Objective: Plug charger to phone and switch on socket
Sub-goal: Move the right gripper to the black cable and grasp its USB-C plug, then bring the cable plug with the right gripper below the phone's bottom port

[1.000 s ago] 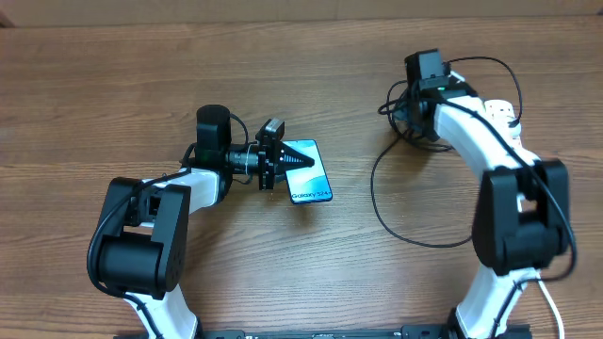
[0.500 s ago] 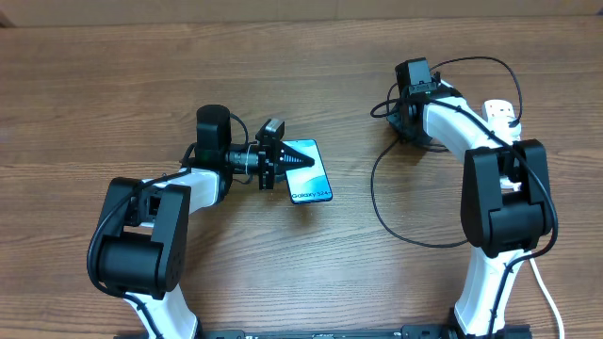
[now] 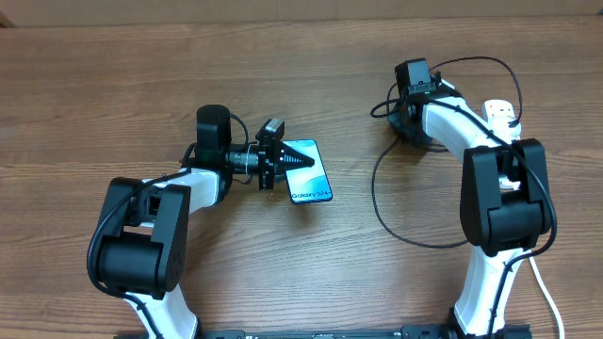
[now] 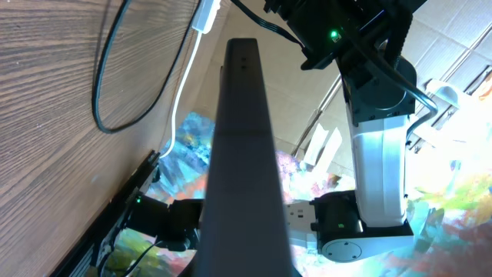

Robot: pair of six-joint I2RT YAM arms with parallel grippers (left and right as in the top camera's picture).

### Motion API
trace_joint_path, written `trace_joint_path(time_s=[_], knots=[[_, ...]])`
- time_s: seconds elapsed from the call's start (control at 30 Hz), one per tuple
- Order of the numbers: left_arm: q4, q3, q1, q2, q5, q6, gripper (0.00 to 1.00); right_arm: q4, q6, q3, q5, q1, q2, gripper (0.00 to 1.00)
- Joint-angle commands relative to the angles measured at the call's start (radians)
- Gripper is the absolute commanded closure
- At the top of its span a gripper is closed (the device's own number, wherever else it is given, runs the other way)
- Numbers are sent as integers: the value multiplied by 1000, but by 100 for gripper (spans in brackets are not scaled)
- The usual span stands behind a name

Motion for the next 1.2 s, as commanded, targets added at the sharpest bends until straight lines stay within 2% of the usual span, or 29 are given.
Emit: trace_joint_path(time_s=[0.0, 0.2, 0.3, 0.43, 0.6, 0.67, 0.8, 0.97, 1.07, 1.17], knots=[[8, 26, -3, 2, 23, 26, 96, -16, -10, 18, -14, 1, 23, 96], [8, 26, -3, 2, 15, -35, 96, -56, -34, 19, -32, 1, -58, 96], [8, 26, 0, 2, 16, -36, 96, -94, -90, 19, -62, 1, -181, 96], [8, 26, 0, 2, 15, -12, 96, -178, -240, 19, -282, 1, -376, 96], [17, 26, 0, 2, 40, 24, 96, -359, -340, 19, -407, 1, -558, 96], [93, 29, 3, 2, 40, 23, 96, -461, -404, 14, -488, 3, -659, 96], [233, 60, 12, 2, 56, 23, 96, -533, -436, -34, -562, 11, -792, 96], [277, 126, 27, 2, 63, 24, 96, -578, -436, -169, -578, 140, -979, 96], [277, 129, 27, 2, 51, 24, 96, -546, -435, -257, -577, 238, -1051, 96], [277, 129, 27, 2, 53, 60, 96, -469, -362, -357, -526, 339, -1112, 96]])
